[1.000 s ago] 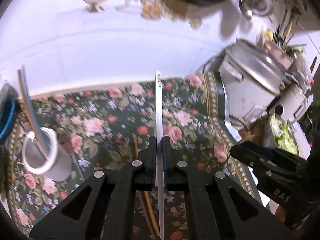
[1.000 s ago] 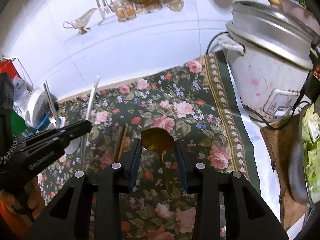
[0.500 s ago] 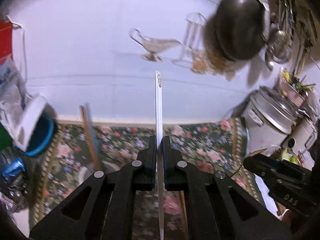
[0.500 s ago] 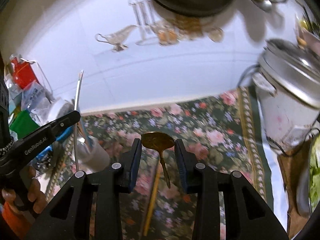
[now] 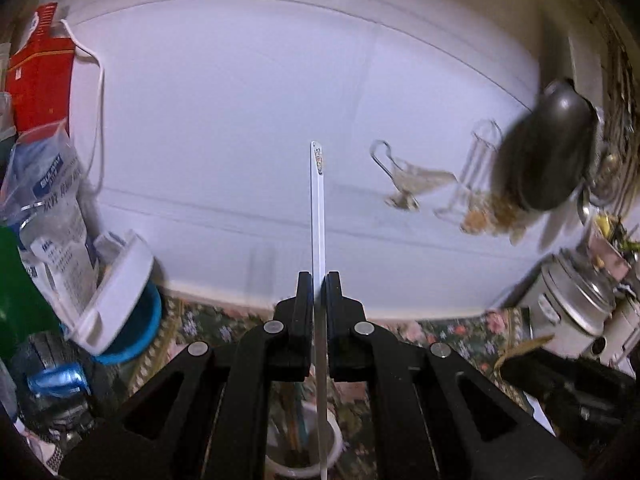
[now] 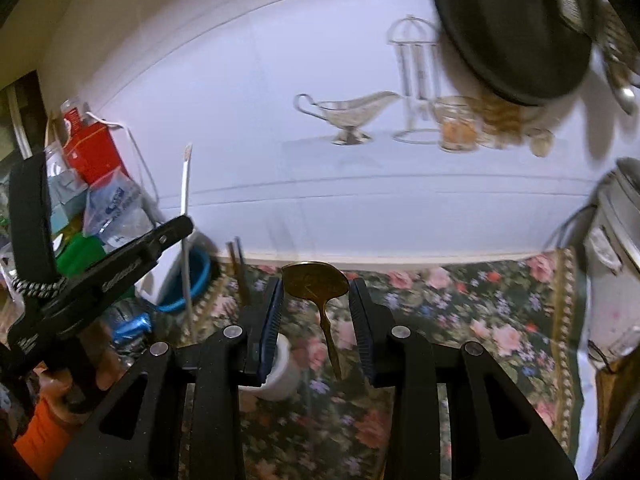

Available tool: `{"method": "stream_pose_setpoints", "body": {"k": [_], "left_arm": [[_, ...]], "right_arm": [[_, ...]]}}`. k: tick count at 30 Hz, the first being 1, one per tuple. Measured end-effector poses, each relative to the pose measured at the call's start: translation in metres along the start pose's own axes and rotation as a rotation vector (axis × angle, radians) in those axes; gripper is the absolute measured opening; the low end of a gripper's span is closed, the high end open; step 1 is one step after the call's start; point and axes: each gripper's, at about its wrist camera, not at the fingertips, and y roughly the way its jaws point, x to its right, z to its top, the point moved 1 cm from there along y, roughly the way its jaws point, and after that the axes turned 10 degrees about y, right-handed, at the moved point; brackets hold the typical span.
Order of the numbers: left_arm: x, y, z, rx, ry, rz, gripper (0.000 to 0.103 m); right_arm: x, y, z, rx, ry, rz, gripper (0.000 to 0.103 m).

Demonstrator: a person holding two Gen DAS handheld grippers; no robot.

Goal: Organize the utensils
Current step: 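Carry the knife and gold spoon over the white cup with both tools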

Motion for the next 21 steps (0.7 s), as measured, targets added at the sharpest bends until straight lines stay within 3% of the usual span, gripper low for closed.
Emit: {"method": "stream_pose_setpoints", "body": {"k": [7,21], "left_arm": [[-0.024,0.025,0.002,0.016,-0.033,0.011,0.004],[-0.041,0.079,-0.058,-0.095,-0.061,0.004,0.004]], "right_arm": [[-0.028,0.020,0.007,-0.006,-0.007,0.053,0.031],[-0.038,0.085,-0.010,-0.122,0.037,0.059,0.031]]}}
